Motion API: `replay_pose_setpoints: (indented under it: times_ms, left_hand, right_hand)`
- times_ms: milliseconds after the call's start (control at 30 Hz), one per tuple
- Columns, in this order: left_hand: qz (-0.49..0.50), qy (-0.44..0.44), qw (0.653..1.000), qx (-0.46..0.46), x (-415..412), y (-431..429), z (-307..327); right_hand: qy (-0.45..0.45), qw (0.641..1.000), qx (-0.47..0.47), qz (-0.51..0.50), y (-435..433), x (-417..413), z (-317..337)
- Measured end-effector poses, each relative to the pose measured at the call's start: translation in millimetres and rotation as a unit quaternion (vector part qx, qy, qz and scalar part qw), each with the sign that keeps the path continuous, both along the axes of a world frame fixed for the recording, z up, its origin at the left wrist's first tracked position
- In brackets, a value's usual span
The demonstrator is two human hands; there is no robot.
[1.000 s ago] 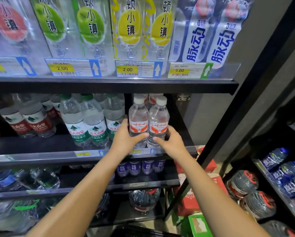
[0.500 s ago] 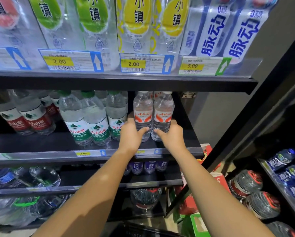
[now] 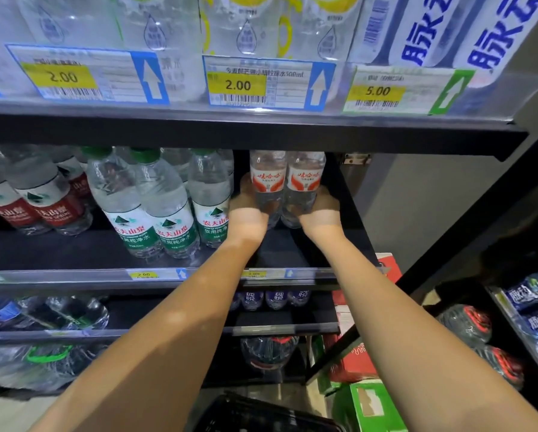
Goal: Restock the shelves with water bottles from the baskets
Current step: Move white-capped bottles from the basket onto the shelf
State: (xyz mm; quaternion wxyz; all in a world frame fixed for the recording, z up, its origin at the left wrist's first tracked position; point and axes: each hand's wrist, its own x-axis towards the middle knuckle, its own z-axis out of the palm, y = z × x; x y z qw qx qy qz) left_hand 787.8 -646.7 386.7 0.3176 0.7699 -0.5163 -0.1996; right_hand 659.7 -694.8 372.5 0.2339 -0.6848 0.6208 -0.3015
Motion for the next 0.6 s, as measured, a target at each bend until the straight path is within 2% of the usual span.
replay_pose_setpoints:
  times_ms: [200, 333, 467, 600]
  left_hand:
    - [0.014, -0.023, 0.999, -0.022, -2, -6, -4]
    - [0.021, 0.058, 0.997, -0.056, -5, -3, -4]
    - [0.018, 0.14, 0.99, -0.028, -8, 16, -9]
    - [-0.007, 0.12, 0.993, 0.0, -24, 60, -7]
  right_hand:
    - [-0.02, 1.0, 0.021, -0.011, -2, 1, -4]
    - [-0.005, 0.999, 0.052, -0.006, 4, 1, 1]
    - [-0.094, 0.99, 0.093, -0.052, 31, -15, -6]
    - [-0.036, 0.995, 0.056, -0.073, 73, -33, -8]
